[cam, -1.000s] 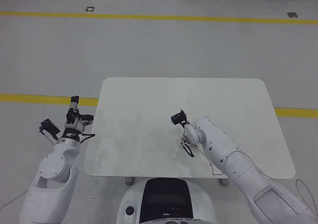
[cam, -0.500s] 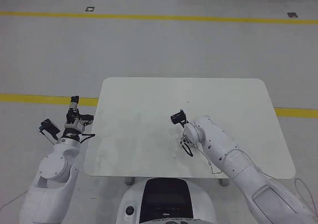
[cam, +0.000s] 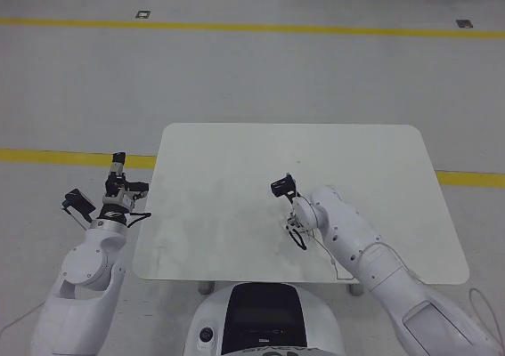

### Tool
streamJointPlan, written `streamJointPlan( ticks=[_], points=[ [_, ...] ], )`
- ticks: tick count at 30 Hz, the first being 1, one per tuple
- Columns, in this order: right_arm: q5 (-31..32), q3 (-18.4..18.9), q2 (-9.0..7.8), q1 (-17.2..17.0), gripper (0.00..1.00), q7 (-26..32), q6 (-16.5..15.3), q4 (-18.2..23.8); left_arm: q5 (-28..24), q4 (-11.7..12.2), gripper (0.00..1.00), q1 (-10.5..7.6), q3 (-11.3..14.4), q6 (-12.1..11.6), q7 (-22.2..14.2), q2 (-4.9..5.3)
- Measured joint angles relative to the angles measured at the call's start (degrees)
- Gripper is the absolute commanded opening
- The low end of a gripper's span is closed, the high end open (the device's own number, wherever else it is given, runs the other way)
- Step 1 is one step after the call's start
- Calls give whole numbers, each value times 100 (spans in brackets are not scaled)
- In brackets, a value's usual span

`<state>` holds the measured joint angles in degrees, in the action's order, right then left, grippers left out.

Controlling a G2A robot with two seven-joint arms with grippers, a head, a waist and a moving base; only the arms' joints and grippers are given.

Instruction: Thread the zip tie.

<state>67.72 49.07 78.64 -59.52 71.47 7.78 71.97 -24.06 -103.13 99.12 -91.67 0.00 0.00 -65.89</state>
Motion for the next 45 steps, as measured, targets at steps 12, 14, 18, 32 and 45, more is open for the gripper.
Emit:
streamJointPlan(
  ticks=[12,14,18,32,45],
  points=[
    [171,393,-143,-474,0,3,-142,756,0,0,100,0,0,0,0,0],
    [178,446,-158,-544,0,-76,-166,847,0,0,100,0,0,0,0,0],
    [156,556,-185,-675,0,-257,-214,979,0,0,100,0,0,0,0,0],
    [120,877,-262,-1078,0,-841,-298,1355,0,0,100,0,0,0,0,0],
    [-268,1199,-305,-1333,0,-1557,-513,1355,0,0,100,0,0,0,0,0]
  ],
)
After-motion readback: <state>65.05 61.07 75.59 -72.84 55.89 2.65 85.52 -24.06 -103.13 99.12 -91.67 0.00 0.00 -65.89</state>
